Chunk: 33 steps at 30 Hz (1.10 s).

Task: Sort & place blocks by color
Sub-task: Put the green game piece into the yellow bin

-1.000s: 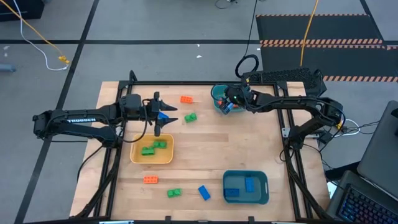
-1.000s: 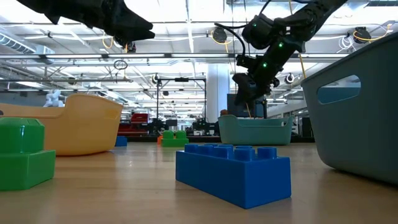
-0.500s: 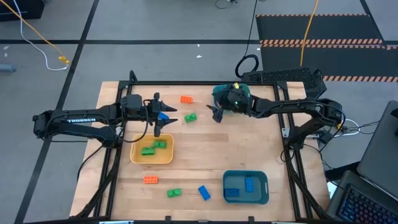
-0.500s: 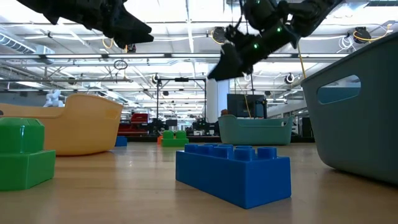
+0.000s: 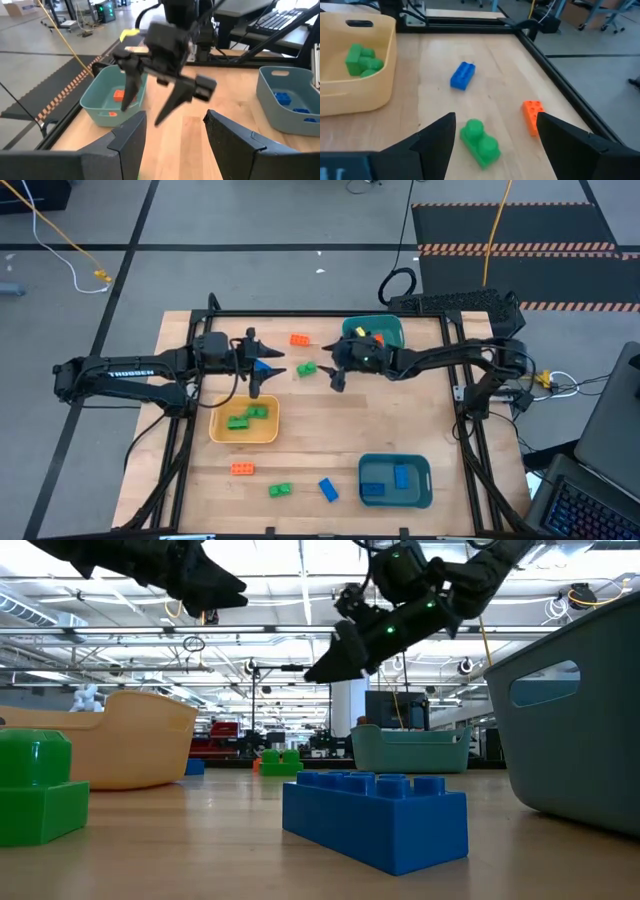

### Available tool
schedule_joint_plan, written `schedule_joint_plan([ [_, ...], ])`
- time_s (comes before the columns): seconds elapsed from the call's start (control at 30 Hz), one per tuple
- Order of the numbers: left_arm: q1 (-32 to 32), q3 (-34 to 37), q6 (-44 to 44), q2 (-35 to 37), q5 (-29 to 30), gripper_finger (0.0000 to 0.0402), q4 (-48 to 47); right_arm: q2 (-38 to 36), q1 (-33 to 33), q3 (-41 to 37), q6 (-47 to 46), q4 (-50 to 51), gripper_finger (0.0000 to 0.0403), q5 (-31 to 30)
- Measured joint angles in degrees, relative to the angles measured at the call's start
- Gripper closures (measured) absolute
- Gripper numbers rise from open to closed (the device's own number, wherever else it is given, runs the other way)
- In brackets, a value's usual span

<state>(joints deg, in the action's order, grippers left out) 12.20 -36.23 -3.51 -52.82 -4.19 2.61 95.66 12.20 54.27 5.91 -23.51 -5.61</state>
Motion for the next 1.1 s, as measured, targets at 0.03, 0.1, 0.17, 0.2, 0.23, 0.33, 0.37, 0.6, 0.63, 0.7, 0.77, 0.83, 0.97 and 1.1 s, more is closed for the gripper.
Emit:
schedule_joint_plan([
  [0.03, 0.0, 0.0, 0.0, 0.0, 0.0, 0.0197, 0.3, 0.91, -0.32, 0.86, 0.04, -0.1, 0.0134, 0.02],
  [0.1, 0.0, 0.0, -0.23, 0.0, 0.01, 0.0197, 0.78, 2.92, -0.95, 2.89, -0.03, -0.29, 0.0137, -0.04],
  [0.17, 0.0, 0.0, -0.55, -0.02, 0.11, 0.0197, 0.77, 5.18, -1.58, 5.28, -0.29, 0.52, 0.0138, -0.07],
  [0.2, 0.0, 0.0, -0.61, -0.02, 0.13, 0.0197, 0.75, 6.22, -1.89, 6.38, -0.43, 1.62, 0.0138, -0.09],
  [0.23, 0.0, 0.0, -0.66, -0.02, 0.13, 0.0197, 0.73, 7.51, -2.21, 7.72, -0.51, 3.31, 0.0138, -0.11],
  [0.33, 0.0, 0.0, -0.66, -0.02, 0.13, 0.0197, 0.48, 10.87, -2.79, 11.56, -1.39, 8.81, 0.0138, -0.58],
  [0.37, 0.0, 0.0, -0.6, -0.02, 0.14, 0.0197, 0.48, 11.92, -2.94, 12.72, -1.79, 10.74, 0.0138, -1.45],
  [0.6, 0.03, 0.0, -0.37, -0.02, 0.13, 0.0197, 0.46, 15.67, -2.75, 18.12, -6.77, 19.47, 0.0138, -3.41],
  [0.63, 0.03, 0.0, -0.38, -0.02, 0.13, 0.0197, 0.44, 15.83, -2.6, 18.36, -7.42, 19.7, 0.0138, -3.41],
  [0.7, 0.0, 0.0, -0.46, -0.02, 0.13, 0.0197, 0.35, 15.86, -2.53, 18.55, -8.27, 19.09, 0.0138, -3.37],
  [0.77, 0.03, 0.0, -0.46, -0.02, 0.13, 0.0197, 0.34, 15.86, -2.5, 18.55, -9.37, 18.34, 0.0138, -3.37],
  [0.83, 0.03, 0.0, -0.46, -0.02, 0.13, 0.0197, 0.16, 15.86, -2.5, 18.57, -10.68, 18.15, 0.0138, -3.36],
  [0.97, 0.03, 0.0, -0.37, -0.02, 0.13, 0.0197, 0.14, 15.86, -2.69, 18.57, -11.06, 18.14, 0.0138, -3.34],
  [1.1, 0.03, 0.0, -0.24, -0.02, 0.13, 0.0197, 0.43, 15.86, -3.3, 18.57, -10.77, 17.35, 0.0138, -1.28],
])
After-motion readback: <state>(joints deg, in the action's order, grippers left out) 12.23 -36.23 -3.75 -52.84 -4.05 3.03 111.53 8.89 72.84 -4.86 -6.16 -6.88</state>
